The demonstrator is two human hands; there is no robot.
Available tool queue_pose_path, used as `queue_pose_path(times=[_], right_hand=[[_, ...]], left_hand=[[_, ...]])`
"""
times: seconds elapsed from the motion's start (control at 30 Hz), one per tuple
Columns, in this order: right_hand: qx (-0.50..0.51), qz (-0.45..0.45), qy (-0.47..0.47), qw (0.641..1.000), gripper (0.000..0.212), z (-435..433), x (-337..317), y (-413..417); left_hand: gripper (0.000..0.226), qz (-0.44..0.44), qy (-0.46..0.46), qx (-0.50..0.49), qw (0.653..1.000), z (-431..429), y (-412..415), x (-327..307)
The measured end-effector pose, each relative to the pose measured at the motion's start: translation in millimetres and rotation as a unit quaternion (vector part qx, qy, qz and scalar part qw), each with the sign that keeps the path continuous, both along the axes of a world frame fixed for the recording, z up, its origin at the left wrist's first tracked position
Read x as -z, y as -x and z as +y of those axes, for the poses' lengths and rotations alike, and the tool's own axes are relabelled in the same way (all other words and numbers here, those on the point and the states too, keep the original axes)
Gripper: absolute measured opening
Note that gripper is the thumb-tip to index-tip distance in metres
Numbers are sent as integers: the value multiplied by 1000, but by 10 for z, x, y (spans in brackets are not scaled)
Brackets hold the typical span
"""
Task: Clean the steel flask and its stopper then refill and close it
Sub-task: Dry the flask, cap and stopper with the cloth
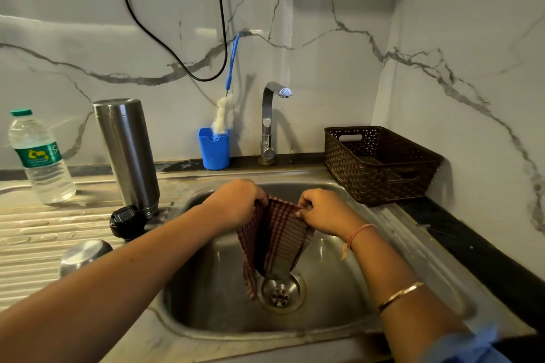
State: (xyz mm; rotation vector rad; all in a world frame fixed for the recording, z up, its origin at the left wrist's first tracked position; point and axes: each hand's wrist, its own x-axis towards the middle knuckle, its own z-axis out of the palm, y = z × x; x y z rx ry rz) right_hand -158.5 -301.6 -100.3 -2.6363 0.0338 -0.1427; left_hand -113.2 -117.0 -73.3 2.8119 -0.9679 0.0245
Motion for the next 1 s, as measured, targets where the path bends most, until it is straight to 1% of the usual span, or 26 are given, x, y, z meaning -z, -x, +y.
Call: queue_pose_path(times=[0.07, 0.13, 0.2, 0.27, 0.33, 0.43, 0.5, 0.57, 0.63, 0.73, 0.8, 0.83, 0.9, 0.93, 0.97, 1.0], right_hand=[[6, -17, -13, 1000, 17, 0, 8, -2], [14, -43, -51, 998, 14, 30, 11, -10], [20, -58, -108, 992, 13, 77, 17, -20], [25, -53, -176, 983, 12, 118, 18, -31], [38, -50, -236, 970, 10, 150, 15, -36], [52, -82, -268, 959, 7, 210, 20, -45], [42, -104, -273, 955, 8, 292, 21, -33], [14, -101, -283, 954, 8, 392, 19, -1], [-14, -84, -285, 955, 12, 474, 22, 26], [-25, -61, -292, 954, 19, 518, 13, 44], [-31, -13, -359, 933, 22, 494, -4, 42], [-40, 19, -410, 911, 22, 476, -19, 51], [-62, 63, -500, 861, 18, 436, -38, 79], [-61, 66, -526, 846, 17, 417, -41, 87], [-46, 60, -549, 832, 17, 407, -43, 84], [-19, 48, -570, 820, 17, 398, -46, 74]], left_hand=[[43, -2, -24, 0, 1000, 24, 2, 8], [46, 18, -16, -13, 1000, 29, 16, -2], [47, 58, 20, -36, 997, 19, 19, -15], [49, 103, 58, -54, 991, 0, 7, -32], [53, 165, 116, -83, 976, -15, 2, -42], [53, 268, 210, -121, 933, -53, 36, -60], [46, 329, 270, -133, 895, -84, 89, -82], [34, 375, 333, -138, 854, -115, 131, -91], [24, 397, 381, -154, 821, -148, 155, -81], [20, 402, 444, -186, 779, -158, 131, -51], [21, 418, 477, -204, 746, -120, 103, -43], [23, 422, 481, -208, 740, -93, 84, -38], [23, 409, 453, -205, 765, -61, 64, -31], [17, 400, 446, -200, 775, -62, 73, -32], [11, 394, 446, -196, 779, -72, 79, -32], [9, 389, 455, -193, 777, -83, 85, -36]])
